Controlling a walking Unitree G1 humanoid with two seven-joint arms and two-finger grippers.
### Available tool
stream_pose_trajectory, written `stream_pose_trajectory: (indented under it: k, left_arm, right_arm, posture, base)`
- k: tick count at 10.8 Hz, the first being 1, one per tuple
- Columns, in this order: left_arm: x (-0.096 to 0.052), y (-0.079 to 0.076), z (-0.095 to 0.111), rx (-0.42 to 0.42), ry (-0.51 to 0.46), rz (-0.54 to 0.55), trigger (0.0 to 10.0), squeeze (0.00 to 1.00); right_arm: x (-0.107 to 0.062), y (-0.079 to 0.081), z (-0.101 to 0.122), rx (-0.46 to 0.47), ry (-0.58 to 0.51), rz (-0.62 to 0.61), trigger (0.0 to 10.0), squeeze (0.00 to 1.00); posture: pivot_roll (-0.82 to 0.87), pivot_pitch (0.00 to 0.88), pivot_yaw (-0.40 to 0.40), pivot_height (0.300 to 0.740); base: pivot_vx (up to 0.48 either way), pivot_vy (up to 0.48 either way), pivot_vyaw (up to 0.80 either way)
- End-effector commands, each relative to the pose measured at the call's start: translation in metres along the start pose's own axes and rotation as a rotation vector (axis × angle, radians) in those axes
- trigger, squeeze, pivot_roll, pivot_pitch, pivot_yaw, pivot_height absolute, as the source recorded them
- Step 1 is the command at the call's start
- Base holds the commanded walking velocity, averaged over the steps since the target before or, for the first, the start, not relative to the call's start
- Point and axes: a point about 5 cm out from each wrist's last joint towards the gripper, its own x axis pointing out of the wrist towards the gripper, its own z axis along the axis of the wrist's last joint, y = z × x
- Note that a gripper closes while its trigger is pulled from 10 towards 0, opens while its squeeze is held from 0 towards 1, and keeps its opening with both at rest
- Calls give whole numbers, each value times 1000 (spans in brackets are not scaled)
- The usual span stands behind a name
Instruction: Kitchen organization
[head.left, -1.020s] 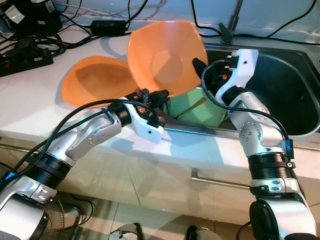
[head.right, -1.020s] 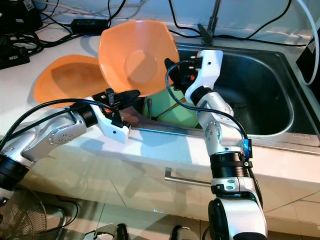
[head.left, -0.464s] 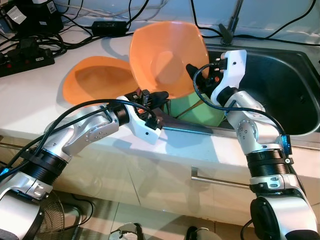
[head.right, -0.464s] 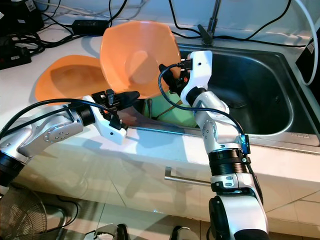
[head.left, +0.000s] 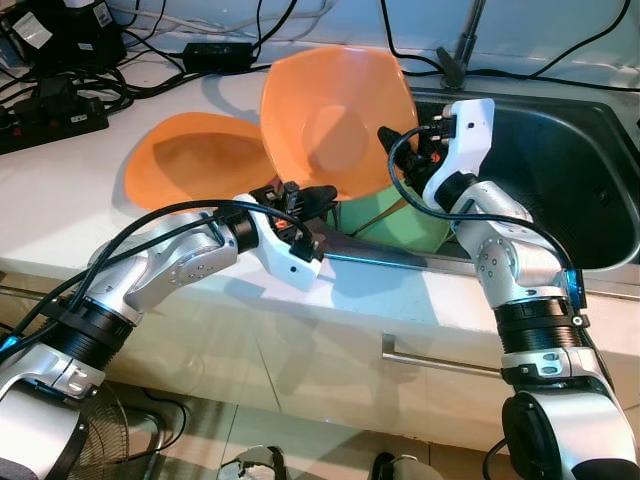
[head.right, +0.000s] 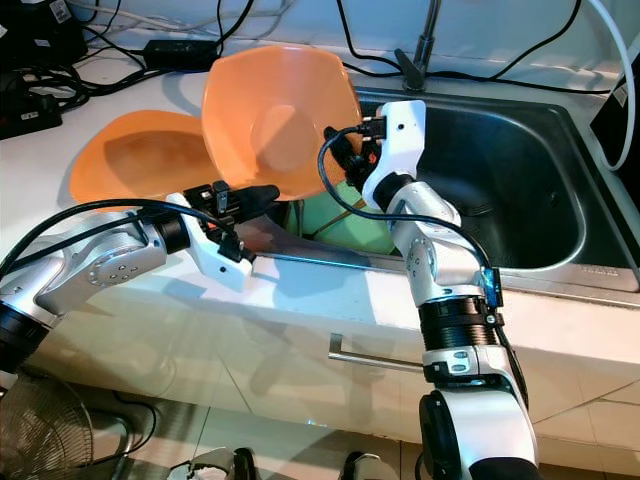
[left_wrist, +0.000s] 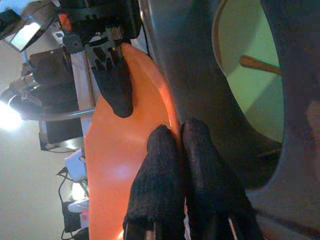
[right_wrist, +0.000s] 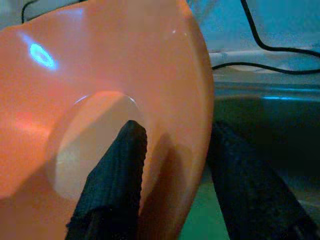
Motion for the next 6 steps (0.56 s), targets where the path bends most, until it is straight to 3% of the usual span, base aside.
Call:
stream_pose_trajectory:
  k: [1,6]
  left_arm:
    - [0,16,-4,30,5,72,10000,0]
    - [0,18,-7,50,20,88,10000,0]
  right_arm:
    - [0,-4,-3,28,25,-18,0,0]
    - [0,-2,-1,241,13,15,0,0]
  posture:
    - [91,98,21,740]
    - [90,101,22,740]
  base:
    - [0,0,0]
    - [0,0,0]
